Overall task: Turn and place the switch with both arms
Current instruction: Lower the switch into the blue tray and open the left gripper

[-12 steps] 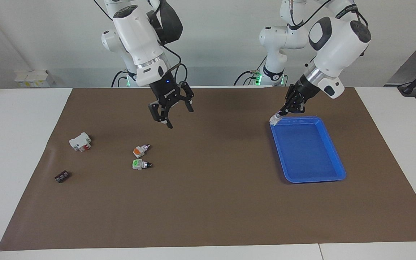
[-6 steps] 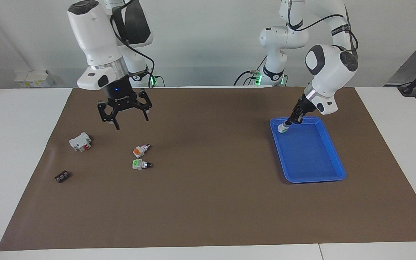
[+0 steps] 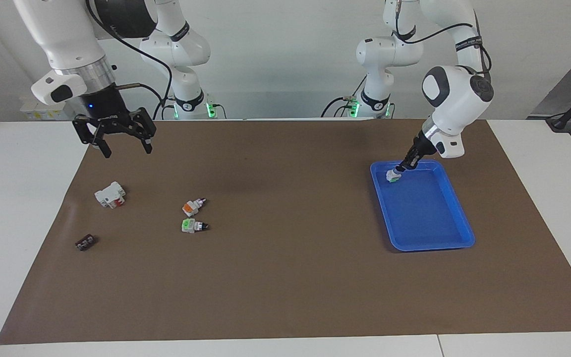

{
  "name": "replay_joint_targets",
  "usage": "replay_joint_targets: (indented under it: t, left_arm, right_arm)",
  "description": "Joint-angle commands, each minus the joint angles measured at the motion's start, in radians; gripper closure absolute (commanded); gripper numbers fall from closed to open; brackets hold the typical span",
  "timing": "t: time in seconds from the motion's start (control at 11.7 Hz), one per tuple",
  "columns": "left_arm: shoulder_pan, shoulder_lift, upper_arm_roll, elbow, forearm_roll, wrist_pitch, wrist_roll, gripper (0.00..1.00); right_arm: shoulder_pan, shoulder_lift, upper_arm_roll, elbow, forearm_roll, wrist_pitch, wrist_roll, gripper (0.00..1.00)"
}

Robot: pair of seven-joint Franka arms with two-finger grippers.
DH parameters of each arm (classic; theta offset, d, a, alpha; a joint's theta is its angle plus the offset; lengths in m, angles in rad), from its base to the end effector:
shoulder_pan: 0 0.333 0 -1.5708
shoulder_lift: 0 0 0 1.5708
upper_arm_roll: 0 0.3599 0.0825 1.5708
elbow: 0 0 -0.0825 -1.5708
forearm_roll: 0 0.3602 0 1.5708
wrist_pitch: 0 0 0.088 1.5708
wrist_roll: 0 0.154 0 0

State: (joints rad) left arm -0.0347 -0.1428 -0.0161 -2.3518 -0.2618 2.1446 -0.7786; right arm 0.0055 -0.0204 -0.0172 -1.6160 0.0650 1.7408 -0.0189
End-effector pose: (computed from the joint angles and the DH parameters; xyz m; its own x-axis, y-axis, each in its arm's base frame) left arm 0.4468 -0.0439 0.3955 0.6329 0.7478 -0.2006 0.7720 -0.6291 0.0910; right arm 0.5467 0.0024 0.6287 0.9893 -0.0038 0.1455 0.0054 -0.9980 -0.0626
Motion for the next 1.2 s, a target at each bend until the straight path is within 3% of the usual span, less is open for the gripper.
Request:
replay_joint_targets:
  t: [0.0, 0.17, 0.34, 0.6, 0.77, 0.94, 1.03, 1.11]
  left_arm:
    - [-0.010, -0.031, -0.005, -0.011, 0.013, 0.011, 0.122, 0.91]
    - [-0.010, -0.038, -0.007, 0.012, 0.015, 0.008, 0.152, 0.69]
    - [-0.008, -0.060, -0.005, 0.012, 0.015, -0.003, 0.244, 0.59]
    - [0.004, -0.116, -0.005, 0.075, 0.016, -0.081, 0.414, 0.58]
    - [0.006, -0.113, -0.005, 0.155, 0.016, -0.141, 0.598, 0.57]
    - [0.002, -0.103, -0.007, 0.234, 0.029, -0.181, 0.761, 0.50]
    - [-0.007, -0.087, -0.008, 0.291, 0.077, -0.199, 0.807, 0.34]
    - [-0.010, -0.061, -0.010, 0.342, 0.128, -0.204, 0.852, 0.04]
  right_arm:
    - [-0.021, -0.006, -0.046, 0.079, -0.019, -0.156, 0.025, 0.00]
    - [-0.048, -0.027, -0.043, 0.048, -0.010, -0.178, 0.024, 0.00]
    - [-0.055, -0.044, -0.041, 0.027, -0.014, -0.190, 0.016, 0.00]
    - [-0.047, -0.087, -0.029, -0.028, -0.078, -0.224, 0.036, 0.00]
    - [-0.047, -0.090, 0.019, -0.028, -0.139, -0.222, 0.074, 0.00]
    - [-0.042, -0.079, 0.017, -0.010, -0.081, -0.214, 0.177, 0.00]
    - [-0.042, -0.076, 0.016, 0.005, -0.045, -0.224, 0.180, 0.00]
    - [-0.042, -0.075, 0.014, 0.007, -0.048, -0.225, 0.174, 0.00]
